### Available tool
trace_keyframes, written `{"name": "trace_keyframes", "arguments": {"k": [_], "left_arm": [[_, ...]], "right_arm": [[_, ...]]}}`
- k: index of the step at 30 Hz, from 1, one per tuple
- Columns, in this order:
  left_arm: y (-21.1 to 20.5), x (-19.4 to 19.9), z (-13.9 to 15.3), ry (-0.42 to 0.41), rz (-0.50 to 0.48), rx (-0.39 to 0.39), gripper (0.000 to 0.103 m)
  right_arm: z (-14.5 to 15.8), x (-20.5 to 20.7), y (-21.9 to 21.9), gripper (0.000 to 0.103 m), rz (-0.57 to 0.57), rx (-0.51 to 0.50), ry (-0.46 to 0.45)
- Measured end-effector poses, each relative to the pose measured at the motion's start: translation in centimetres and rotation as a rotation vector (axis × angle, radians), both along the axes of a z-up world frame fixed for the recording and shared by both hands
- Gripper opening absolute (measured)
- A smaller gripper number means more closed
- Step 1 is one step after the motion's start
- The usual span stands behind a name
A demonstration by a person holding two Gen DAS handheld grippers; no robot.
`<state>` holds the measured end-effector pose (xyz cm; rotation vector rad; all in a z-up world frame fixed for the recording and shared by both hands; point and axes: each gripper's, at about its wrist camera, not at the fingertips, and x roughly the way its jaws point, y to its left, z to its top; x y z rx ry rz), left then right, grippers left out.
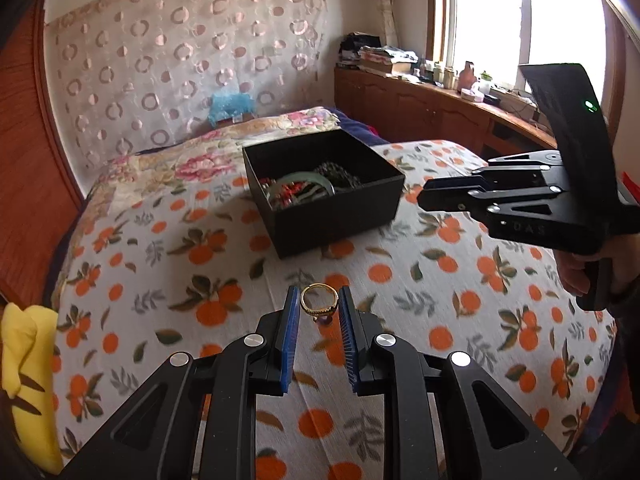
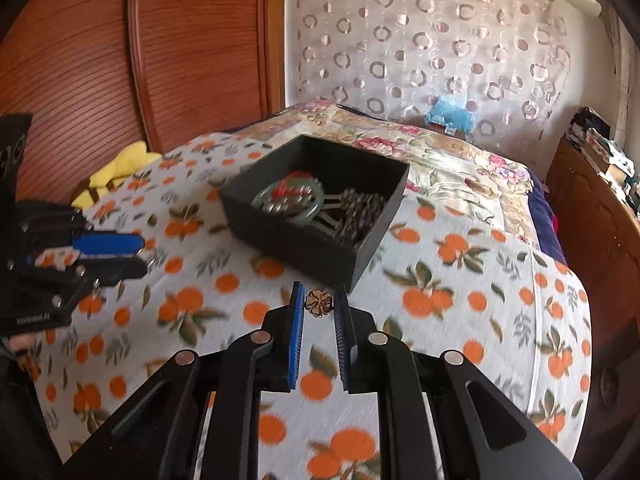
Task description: Organize jewelry
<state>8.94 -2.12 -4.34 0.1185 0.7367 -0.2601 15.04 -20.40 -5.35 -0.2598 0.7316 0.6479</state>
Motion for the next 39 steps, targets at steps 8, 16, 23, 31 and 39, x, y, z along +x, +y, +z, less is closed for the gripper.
{"name": "trace_keyframes", "arguments": {"k": [8,16,23,31,39], "left_arm": [[0.3,2.2,0.4,-0.006,0.021,0.008,0.018],[0.4,4.2,1.5,-0.022,0.030,0.008,0.018],[-0.3,6.5,2.5,-0.042,0.038,0.028,0.018],[-1.3,9.3,2.2,-0.035,0.055,0.042,0.018],[-2.2,13.3,1.6,-0.024,0.094,0.062,0.019]], "right_arm": [[1.6,3.3,0.8,0.016,-0.021,0.026,0.002],[2.3,6.3,2.1,0.017,-0.031,0.037,0.021],[2.4,7.6,1.7,0.035,-0.063,0.064,0.032],[2.2,7.5,-0.6,0.035,-0.117,0.063,0.016],[1.5,5.8,-3.2,0.035,-0.153,0.054,-0.007]]}}
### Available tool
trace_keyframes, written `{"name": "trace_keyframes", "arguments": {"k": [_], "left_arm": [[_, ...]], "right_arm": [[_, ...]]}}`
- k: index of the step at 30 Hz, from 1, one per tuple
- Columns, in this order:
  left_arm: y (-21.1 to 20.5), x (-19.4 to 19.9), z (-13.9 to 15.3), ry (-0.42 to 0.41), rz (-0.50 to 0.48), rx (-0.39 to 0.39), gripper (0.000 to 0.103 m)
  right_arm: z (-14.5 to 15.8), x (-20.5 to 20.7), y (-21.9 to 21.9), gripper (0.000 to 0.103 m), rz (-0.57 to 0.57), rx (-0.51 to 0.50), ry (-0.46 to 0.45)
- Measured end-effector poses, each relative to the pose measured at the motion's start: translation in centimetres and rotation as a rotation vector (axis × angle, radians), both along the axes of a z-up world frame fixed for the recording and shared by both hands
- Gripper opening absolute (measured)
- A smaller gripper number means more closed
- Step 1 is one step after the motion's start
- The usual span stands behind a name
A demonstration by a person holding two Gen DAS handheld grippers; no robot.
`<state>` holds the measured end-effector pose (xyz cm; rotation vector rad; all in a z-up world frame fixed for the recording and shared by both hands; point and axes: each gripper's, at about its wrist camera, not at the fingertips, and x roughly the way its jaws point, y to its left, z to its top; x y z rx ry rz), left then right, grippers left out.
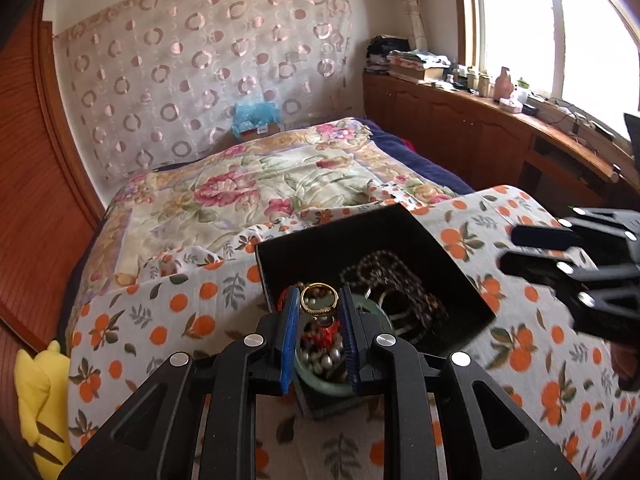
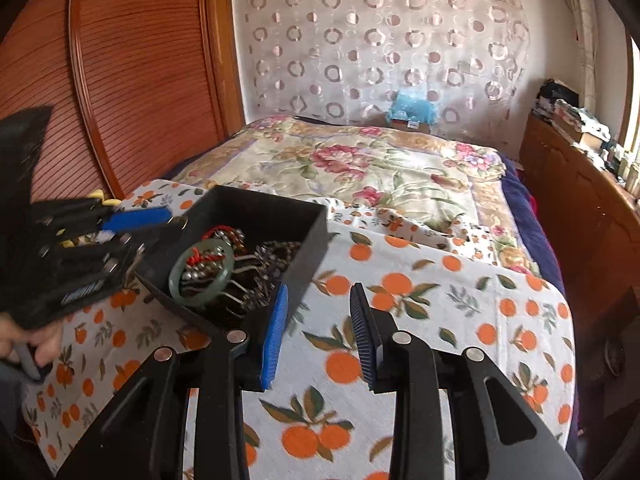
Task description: Organize jewelry
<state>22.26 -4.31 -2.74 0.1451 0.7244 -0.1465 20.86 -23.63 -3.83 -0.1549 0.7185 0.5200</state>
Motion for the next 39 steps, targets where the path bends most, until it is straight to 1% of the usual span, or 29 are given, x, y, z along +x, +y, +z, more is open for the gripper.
{"name": "trace_keyframes", "arguments": {"k": [4,6,8,10,13,15,17,19,21,23,25,27,28,29,30,35,38,39], "left_arm": [[0.0,1.2,0.0,0.000,0.019,0.000,0.019],[0.1,1.5,0.2,0.003,0.026,-0.019,0.019],[0.2,1.8,0.3,0.011,0.032,-0.042,0.021],[0.3,1.7,0.2,0.016,0.027,-0.056,0.031],[0.5,1.2,0.0,0.014,0.030,-0.058,0.042],[0.8,0.6,-0.1,0.016,0.036,-0.068,0.047],[1.0,-0.2,-0.1,0.011,0.045,-0.068,0.058],[1.3,-1.1,0.0,-0.004,0.054,-0.067,0.074],[1.7,-2.1,-0.2,-0.002,0.061,-0.069,0.079],[2.0,-2.8,-0.4,0.001,0.061,-0.072,0.082],[2.4,-3.9,-0.5,-0.002,0.062,-0.073,0.089],[2.7,-4.7,-0.5,-0.010,0.070,-0.070,0.093],[2.9,-5.4,-0.5,-0.015,0.075,-0.072,0.095],[3.1,-5.9,-0.5,-0.020,0.083,-0.074,0.095],[3.3,-6.3,-0.4,-0.021,0.087,-0.079,0.095],[4.3,-8.5,-0.2,-0.022,0.113,-0.101,0.095],[4.3,-9.8,0.2,-0.032,0.123,-0.108,0.095],[4.3,-10.1,0.3,-0.034,0.123,-0.114,0.095]], "right_arm": [[0.1,-0.6,-1.3,0.035,-0.018,0.016,-0.014],[0.3,-0.8,-1.8,0.035,-0.032,0.019,-0.030],[0.6,-1.1,-2.3,0.035,-0.045,0.032,-0.041],[0.7,-1.5,-2.6,0.035,-0.051,0.042,-0.049],[0.8,-2.0,-2.6,0.035,-0.061,0.039,-0.071],[0.9,-2.3,-2.5,0.035,-0.064,0.039,-0.084],[0.9,-2.8,-2.3,0.035,-0.062,0.043,-0.091],[0.9,-3.4,-2.1,0.035,-0.065,0.044,-0.102],[0.8,-3.9,-1.9,0.036,-0.068,0.051,-0.104],[0.8,-4.3,-1.8,0.043,-0.072,0.063,-0.107],[0.7,-4.7,-1.6,0.046,-0.073,0.076,-0.106],[0.7,-4.8,-1.5,0.050,-0.078,0.083,-0.104],[0.7,-4.9,-1.4,0.054,-0.080,0.086,-0.104],[0.7,-5.1,-1.3,0.059,-0.082,0.090,-0.103],[0.6,-5.3,-1.2,0.061,-0.086,0.091,-0.104],[0.3,-6.0,-0.8,0.086,-0.108,0.097,-0.113],[0.3,-6.7,-0.6,0.095,-0.123,0.100,-0.121],[0.3,-6.9,-0.6,0.096,-0.126,0.103,-0.125]]}}
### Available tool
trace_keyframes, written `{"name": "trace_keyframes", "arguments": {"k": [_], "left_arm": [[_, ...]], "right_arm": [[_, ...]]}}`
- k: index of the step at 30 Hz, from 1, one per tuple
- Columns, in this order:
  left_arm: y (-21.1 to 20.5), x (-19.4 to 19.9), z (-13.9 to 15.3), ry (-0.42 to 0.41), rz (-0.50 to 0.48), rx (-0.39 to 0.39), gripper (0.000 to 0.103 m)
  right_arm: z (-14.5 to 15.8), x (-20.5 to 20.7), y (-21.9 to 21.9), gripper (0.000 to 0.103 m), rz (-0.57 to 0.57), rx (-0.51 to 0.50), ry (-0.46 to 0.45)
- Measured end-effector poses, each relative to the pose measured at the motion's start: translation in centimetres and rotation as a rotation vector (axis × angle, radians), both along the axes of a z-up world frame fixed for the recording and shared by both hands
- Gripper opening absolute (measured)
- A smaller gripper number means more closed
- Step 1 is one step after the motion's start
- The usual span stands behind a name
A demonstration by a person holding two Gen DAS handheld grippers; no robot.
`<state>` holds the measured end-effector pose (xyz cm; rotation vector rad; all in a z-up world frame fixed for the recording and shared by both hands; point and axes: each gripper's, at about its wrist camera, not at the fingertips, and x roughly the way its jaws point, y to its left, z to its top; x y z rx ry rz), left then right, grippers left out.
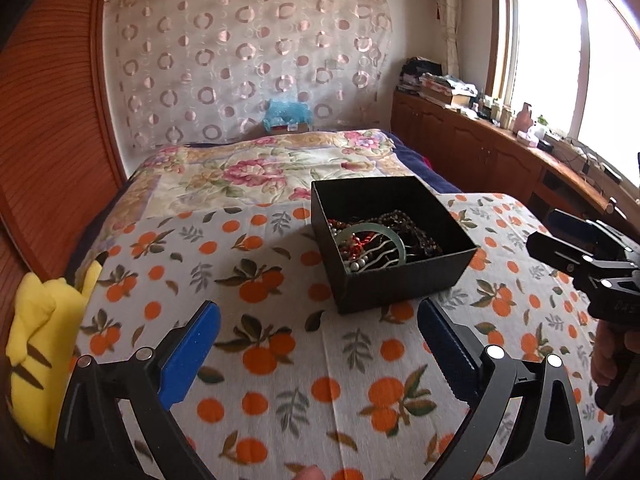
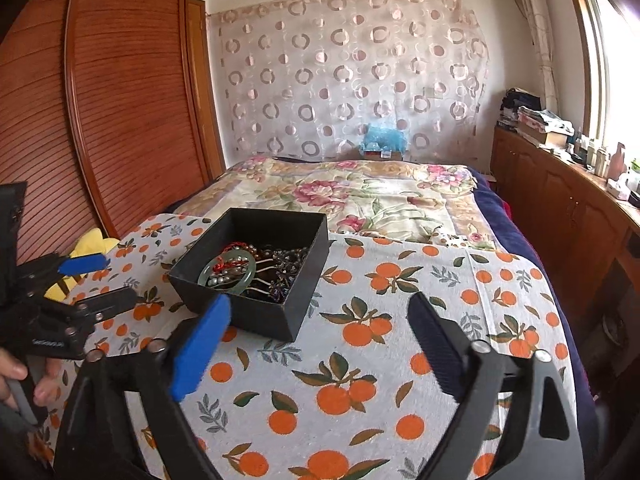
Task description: Organize jewelry
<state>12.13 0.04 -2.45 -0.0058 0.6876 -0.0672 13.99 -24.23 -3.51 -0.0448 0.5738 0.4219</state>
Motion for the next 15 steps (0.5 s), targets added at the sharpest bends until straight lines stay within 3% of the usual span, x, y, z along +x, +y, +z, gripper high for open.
{"name": "trace_keyframes", "arguments": {"k": [2,15], "left_arm": [[-0.1,-0.6,0.3,0.003,-0.004,-0.008,0.095],[-0.6,-4.4,3.3,-0.099,0.018,0.002,0.095]], "right_arm": [[0.3,-0.4,0.0,0.100,-0.007,0.002,-0.009],[2.7,-3.9,0.7,0.100,-0.026,0.014,-0.097]]}}
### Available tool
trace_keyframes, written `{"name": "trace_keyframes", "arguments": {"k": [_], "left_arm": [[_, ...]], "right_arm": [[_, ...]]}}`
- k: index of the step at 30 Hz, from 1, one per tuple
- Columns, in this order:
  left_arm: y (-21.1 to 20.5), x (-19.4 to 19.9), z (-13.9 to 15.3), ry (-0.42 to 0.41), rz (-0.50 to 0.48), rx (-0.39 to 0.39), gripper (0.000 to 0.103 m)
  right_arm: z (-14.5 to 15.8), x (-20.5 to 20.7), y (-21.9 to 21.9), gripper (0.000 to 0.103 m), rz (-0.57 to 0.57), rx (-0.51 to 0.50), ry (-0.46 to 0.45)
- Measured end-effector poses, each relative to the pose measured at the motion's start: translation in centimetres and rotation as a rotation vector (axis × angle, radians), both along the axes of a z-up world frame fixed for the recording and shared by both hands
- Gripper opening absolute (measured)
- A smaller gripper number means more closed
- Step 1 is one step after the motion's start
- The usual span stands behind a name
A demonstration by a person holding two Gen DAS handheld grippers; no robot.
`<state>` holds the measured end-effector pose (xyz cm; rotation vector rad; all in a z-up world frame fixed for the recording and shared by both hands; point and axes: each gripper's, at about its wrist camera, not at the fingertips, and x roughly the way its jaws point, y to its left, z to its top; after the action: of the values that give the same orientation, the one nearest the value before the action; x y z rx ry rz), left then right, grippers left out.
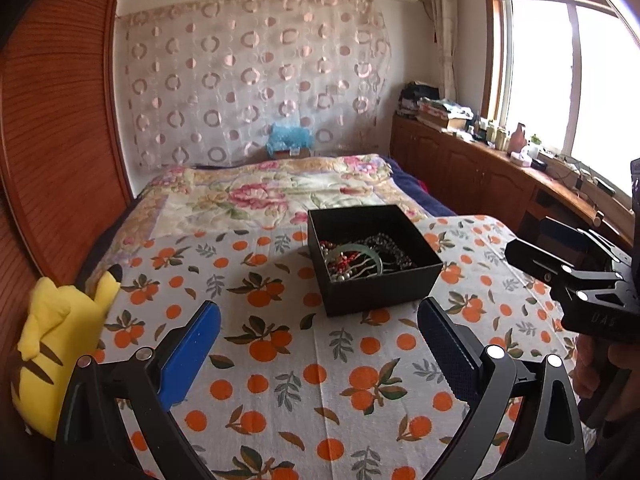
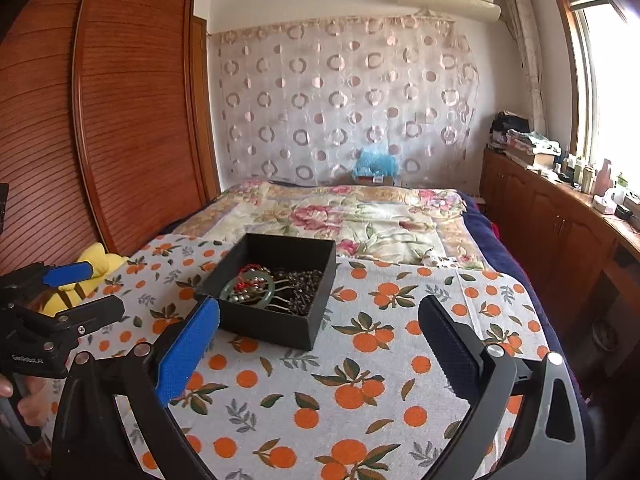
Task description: Organize jewelry
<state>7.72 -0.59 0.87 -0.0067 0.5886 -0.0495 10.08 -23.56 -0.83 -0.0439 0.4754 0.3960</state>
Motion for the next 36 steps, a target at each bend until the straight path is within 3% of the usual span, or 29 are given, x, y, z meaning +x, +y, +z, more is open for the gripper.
{"name": "trace_keyframes", "arguments": {"k": [11,36], "left_arm": [[-0.2,-1.9,1.2,-0.058,0.036,0.012,0.095],[-0.5,-2.3,1.6,-0.062,0.034,0.008,0.095]], "right_arm": [[0.7,-2.7,-0.9,0.100,-0.023,0.039,-0.034],[0.6,-2.8,-1.4,0.100,-0.033,0.045,-0.031]]}}
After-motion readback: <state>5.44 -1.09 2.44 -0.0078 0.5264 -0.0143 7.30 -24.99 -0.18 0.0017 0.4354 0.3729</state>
